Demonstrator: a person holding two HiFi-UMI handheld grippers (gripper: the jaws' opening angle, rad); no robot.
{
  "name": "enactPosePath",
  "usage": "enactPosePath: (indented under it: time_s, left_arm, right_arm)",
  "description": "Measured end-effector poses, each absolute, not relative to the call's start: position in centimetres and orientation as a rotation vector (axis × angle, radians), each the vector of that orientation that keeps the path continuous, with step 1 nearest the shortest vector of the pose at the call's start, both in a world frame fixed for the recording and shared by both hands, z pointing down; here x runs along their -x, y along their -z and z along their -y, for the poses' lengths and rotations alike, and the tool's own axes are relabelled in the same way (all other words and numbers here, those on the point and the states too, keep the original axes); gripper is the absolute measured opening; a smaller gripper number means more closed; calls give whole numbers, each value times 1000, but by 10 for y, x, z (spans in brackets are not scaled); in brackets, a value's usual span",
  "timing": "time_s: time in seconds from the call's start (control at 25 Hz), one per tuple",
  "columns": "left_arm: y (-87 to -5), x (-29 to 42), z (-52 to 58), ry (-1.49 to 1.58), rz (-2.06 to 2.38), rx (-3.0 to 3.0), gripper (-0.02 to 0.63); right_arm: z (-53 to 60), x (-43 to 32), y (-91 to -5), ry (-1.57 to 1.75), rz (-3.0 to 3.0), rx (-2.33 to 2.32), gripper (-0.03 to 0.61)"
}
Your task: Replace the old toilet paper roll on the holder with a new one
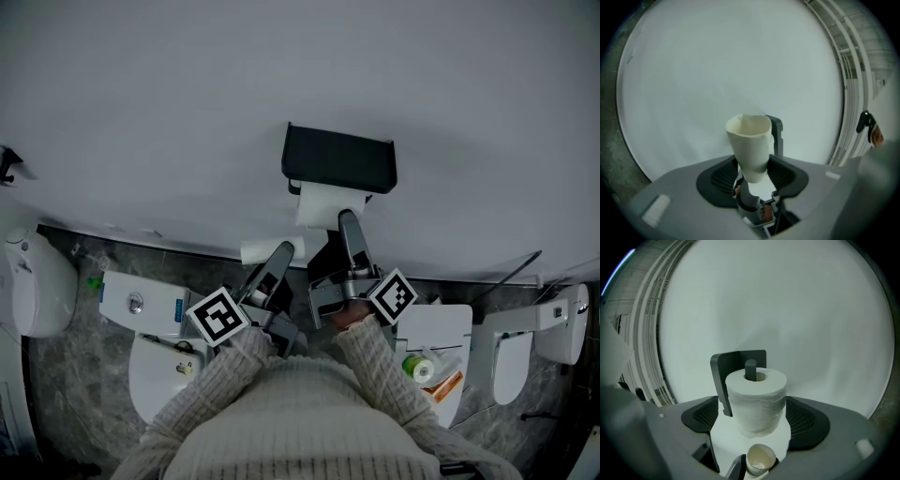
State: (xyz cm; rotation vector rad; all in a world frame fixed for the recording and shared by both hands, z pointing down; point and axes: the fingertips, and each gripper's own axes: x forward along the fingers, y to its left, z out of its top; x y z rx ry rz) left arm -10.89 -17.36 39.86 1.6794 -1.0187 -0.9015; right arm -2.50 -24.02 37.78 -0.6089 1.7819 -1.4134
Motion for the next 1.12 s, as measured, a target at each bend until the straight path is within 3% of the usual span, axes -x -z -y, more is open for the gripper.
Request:
enactPosePath:
  time_s: [0.12,0.32,0.4,0.56,0.68,0.8,1.12]
  left_arm:
    - [-399,103,173,897,1003,-1683,181]
    - [-398,93,174,887,973,-1687,181]
    - [-397,88,175,876,962,-1699,181]
    - [-391,79,177,842,938,-1731,181]
    - [-385,76,177,832,925,-1755,181]
    - [-380,72,179,818,906,-1784,179]
    - [-375,68,181,793,888,-1807,181]
  right_arm:
    - [233,22,-383,1430,-1779,617,426]
    - [217,15,-392,1450,-1794,637,347]
    - [209,12,-391,1438,-1811,634,288]
    - [194,4,-381,1342,-1901,640,114]
    - [186,1,-371,1279,-1982,635,43]
    - [182,-5,-364,1234,-2021,631,8]
    - [174,-8,-360,1216,-2074,599,0]
